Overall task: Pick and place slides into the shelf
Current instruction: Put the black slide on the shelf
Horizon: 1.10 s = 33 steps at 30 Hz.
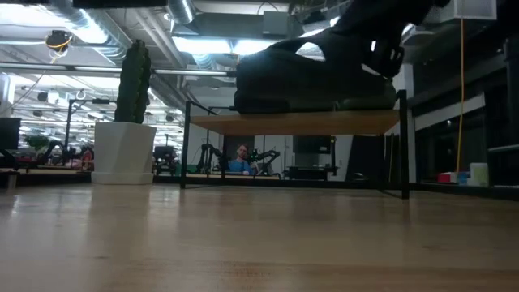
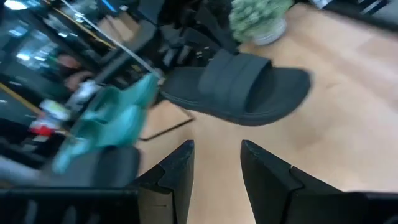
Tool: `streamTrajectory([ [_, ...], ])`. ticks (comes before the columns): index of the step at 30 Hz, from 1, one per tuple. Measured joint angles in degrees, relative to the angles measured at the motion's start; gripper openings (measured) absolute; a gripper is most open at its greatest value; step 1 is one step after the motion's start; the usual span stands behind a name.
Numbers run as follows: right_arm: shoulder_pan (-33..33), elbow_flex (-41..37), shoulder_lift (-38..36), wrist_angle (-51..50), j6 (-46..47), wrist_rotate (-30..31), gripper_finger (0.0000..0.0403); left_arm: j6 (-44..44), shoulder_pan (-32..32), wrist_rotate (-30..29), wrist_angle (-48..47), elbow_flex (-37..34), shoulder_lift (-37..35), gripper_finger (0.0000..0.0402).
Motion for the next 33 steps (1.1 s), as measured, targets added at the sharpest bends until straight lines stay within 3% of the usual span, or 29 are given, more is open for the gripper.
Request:
streamTrajectory([
  [10,-0.87,0.04,0.17,2.68,-0.15,-0.04,0.0012,15.57,0.60,-8.71,10.30,0.02,8.35,0.0124],
  [20,-1.05,0.04,2.80,6.20,-0.20,-0.12,0.0012,22.78,2.09,-8.83,21.28,0.02,15.52,0.0124],
  [33,-1.31,0.09,3.13,10.75,-1.51,2.88,0.0012,31.88,-3.42,-9.43,29.90,0.15,20.93,0.0124],
])
